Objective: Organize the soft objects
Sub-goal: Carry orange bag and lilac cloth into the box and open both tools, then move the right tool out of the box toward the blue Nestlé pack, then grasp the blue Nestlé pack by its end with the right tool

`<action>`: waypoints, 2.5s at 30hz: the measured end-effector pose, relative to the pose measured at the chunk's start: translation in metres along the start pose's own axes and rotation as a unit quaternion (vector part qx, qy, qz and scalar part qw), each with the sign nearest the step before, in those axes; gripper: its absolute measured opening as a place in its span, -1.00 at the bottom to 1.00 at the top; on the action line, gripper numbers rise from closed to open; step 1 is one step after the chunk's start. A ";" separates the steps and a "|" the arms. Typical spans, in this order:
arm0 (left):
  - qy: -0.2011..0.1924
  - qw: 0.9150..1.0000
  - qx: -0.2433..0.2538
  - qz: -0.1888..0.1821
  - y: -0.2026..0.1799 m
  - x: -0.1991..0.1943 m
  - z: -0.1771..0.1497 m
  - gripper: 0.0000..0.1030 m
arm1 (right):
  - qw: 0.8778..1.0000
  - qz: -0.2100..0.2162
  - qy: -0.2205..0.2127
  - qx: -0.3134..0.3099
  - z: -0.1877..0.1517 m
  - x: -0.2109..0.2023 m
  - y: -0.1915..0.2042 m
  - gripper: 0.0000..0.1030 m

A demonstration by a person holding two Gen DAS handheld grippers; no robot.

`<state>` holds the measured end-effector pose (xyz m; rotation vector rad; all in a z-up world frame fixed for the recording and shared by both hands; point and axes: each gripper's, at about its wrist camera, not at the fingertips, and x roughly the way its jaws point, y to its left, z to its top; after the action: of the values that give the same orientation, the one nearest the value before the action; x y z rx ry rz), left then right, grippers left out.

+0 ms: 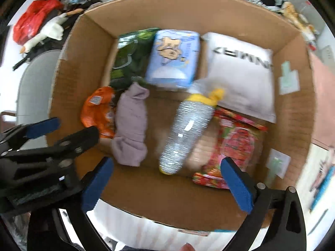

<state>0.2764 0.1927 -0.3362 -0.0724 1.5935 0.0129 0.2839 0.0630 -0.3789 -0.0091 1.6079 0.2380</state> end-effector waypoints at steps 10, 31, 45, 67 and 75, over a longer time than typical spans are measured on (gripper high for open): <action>-0.085 0.996 0.006 0.038 -0.001 -0.041 -0.040 0.86 | 0.994 -0.078 -0.070 0.020 -0.049 -0.054 -0.022 1.00; -0.209 0.976 0.022 0.064 -0.062 -0.130 -0.080 0.99 | 0.980 -0.011 -0.158 0.117 -0.136 -0.151 -0.097 1.00; -0.156 0.981 0.021 0.112 -0.204 -0.031 -0.042 0.99 | 0.920 -0.126 -0.070 0.364 -0.197 -0.080 -0.413 1.00; -0.098 0.992 0.058 0.059 -0.232 -0.010 -0.045 0.99 | 0.940 -0.062 -0.032 0.333 -0.184 -0.028 -0.414 -0.66; -0.098 0.994 0.041 0.036 -0.169 -0.047 -0.052 0.99 | 0.970 0.066 -0.113 0.205 -0.139 -0.111 -0.237 -0.67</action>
<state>0.2346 0.0227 -0.2814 0.0498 1.3976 0.0096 0.1885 -0.2057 -0.2997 0.4302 1.4063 0.0026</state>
